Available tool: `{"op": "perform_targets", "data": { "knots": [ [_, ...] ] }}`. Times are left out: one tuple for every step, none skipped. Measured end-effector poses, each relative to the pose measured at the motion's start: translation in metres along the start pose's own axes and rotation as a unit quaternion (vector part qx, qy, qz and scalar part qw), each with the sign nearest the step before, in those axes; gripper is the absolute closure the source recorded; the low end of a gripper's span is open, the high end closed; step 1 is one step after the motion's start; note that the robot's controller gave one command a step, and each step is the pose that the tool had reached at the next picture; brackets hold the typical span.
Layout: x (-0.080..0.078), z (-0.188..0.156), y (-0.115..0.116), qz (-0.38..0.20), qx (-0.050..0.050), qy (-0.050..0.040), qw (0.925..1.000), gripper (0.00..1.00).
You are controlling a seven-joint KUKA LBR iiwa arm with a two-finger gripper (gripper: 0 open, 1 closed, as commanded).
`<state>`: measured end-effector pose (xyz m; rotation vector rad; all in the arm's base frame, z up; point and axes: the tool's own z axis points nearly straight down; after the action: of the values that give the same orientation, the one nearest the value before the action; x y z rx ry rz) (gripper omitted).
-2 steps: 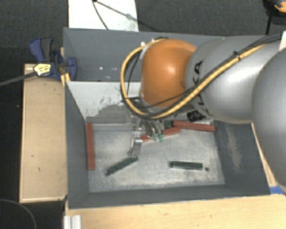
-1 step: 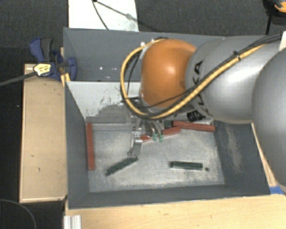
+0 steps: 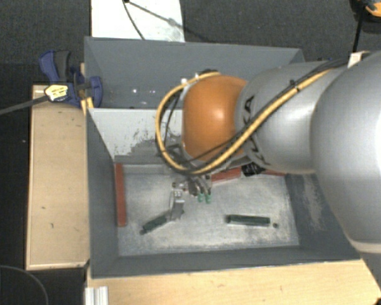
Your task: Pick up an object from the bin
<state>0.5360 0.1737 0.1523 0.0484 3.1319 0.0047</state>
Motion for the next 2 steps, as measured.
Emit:
{"op": "perform_targets", "data": {
  "knots": [
    [0.021, 0.054, -0.028, -0.025, 0.001, 0.0038, 0.9997, 0.00],
    [0.006, 0.082, 0.023, -0.089, 0.000, 0.0036, 0.9961, 1.00]
  ]
}}
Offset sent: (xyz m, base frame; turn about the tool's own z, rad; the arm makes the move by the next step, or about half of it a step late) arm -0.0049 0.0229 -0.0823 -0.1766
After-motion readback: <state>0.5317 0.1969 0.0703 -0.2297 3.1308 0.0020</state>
